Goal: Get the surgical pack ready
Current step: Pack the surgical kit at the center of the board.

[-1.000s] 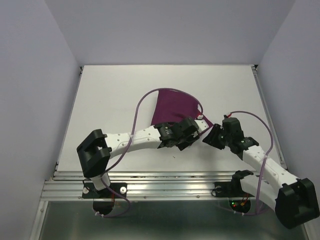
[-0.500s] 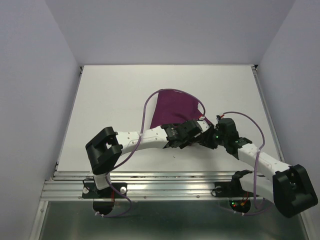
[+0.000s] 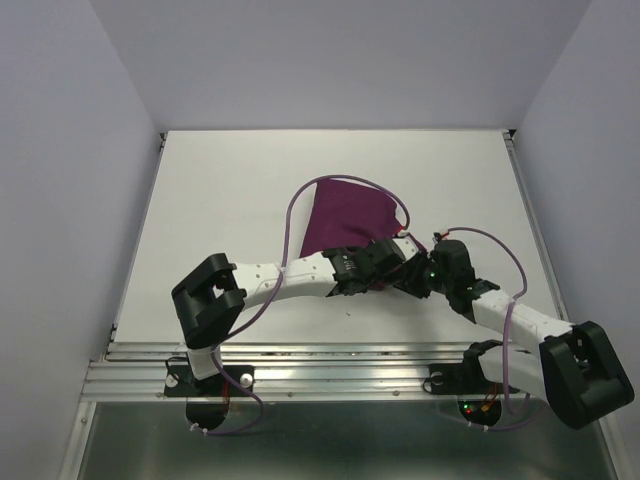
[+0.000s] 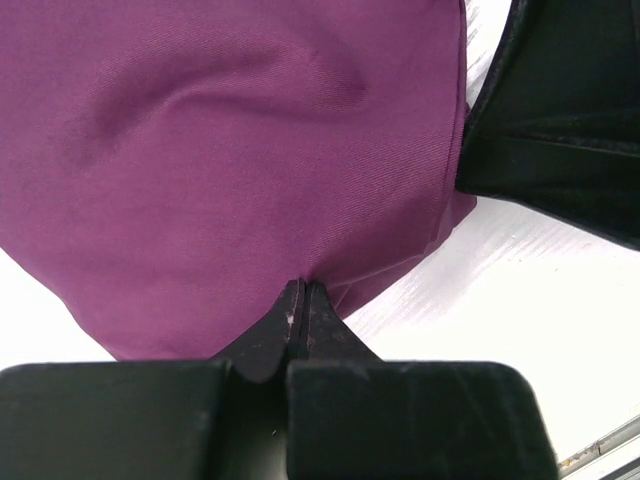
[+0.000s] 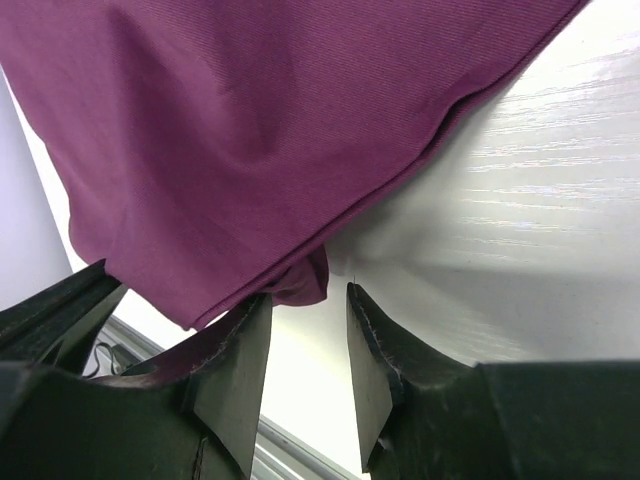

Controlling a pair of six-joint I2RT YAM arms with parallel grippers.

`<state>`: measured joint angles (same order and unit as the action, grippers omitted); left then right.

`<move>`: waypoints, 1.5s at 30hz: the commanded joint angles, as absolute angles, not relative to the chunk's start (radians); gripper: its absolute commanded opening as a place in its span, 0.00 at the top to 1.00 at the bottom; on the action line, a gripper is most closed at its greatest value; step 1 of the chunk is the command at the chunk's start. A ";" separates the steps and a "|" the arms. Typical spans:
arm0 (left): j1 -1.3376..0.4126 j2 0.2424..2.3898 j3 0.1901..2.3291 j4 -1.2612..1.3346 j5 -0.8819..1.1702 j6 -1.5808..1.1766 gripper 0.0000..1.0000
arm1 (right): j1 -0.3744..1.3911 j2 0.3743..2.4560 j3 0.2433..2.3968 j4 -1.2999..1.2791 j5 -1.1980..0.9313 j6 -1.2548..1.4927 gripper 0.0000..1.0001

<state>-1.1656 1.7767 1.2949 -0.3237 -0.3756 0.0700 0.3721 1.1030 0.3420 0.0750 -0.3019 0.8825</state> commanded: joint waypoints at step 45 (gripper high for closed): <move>-1.124 1.698 1.295 -0.253 -0.377 0.055 1.00 | 0.430 1.127 0.370 0.166 -0.108 0.910 0.55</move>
<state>-1.1301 1.7691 1.2949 -0.2802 -0.3714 0.0544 0.4206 1.1210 0.3592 0.1158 -0.1993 0.8959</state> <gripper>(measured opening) 0.014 0.477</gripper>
